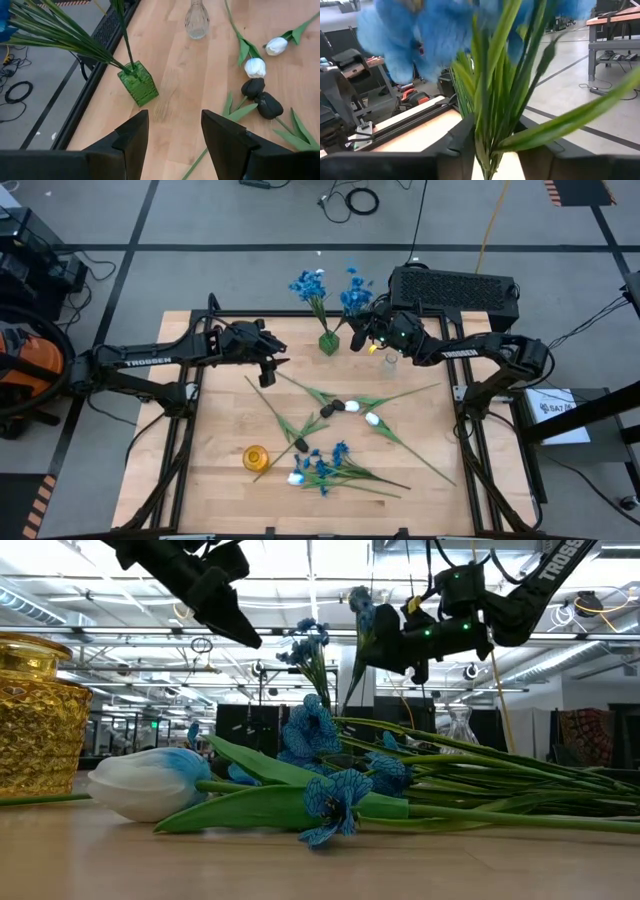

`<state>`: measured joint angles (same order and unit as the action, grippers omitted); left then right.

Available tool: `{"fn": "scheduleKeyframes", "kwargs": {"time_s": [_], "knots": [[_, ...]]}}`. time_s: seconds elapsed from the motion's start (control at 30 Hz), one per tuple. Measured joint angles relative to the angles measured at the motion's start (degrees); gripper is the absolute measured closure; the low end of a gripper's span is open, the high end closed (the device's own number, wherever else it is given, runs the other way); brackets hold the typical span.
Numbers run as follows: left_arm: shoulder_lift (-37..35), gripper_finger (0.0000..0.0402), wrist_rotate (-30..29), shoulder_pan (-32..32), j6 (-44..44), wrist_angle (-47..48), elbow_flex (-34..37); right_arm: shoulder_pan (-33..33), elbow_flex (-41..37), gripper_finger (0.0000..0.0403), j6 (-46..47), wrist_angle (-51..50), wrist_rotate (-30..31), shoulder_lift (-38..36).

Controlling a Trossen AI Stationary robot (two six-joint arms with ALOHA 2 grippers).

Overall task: Sort flowers into vase by color
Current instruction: Put the top blue flowers into the green vase

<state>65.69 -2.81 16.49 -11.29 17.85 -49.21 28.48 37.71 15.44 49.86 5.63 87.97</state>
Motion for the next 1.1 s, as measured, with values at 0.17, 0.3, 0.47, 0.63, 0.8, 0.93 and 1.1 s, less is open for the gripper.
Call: {"fn": "scheduleKeyframes", "kwargs": {"time_s": [0.17, 0.3, 0.47, 0.63, 0.8, 0.93, 1.1], "knots": [[0.0, 0.0212, 0.02, 0.0, -0.04, -0.86, 0.0, -0.08, 0.02, 0.0245, 0.11, 0.2, 0.0, 1.6], [0.0, 0.0212, 0.0, 0.0, -0.44, -1.03, 0.0, -0.06, 1.23, 0.0225, 0.17, 0.77, -1.99, 3.44], [0.0, 0.0212, 0.0, 0.0, -1.14, -1.12, 0.0, -0.14, 5.85, 0.0195, 0.37, -3.07, -5.77, 6.81], [0.0, 0.0212, 0.0, 0.0, -1.21, -1.07, 0.0, -0.04, 10.77, 0.0157, -2.18, -15.86, -5.53, 6.1], [0.0, 0.0212, 0.0, 0.0, -1.62, -1.06, 0.0, 0.97, 13.61, 0.0118, -4.89, -24.93, -5.98, 3.72], [0.0, 0.0212, 0.0, 0.0, -1.52, -1.03, 0.0, 1.12, 15.26, 0.0093, -5.58, -31.51, -7.44, 1.24], [0.0, 0.0212, 0.0, 0.0, -1.18, -1.03, 0.0, 1.05, 15.61, 0.0075, -6.08, -39.93, -9.27, -0.77]]}}
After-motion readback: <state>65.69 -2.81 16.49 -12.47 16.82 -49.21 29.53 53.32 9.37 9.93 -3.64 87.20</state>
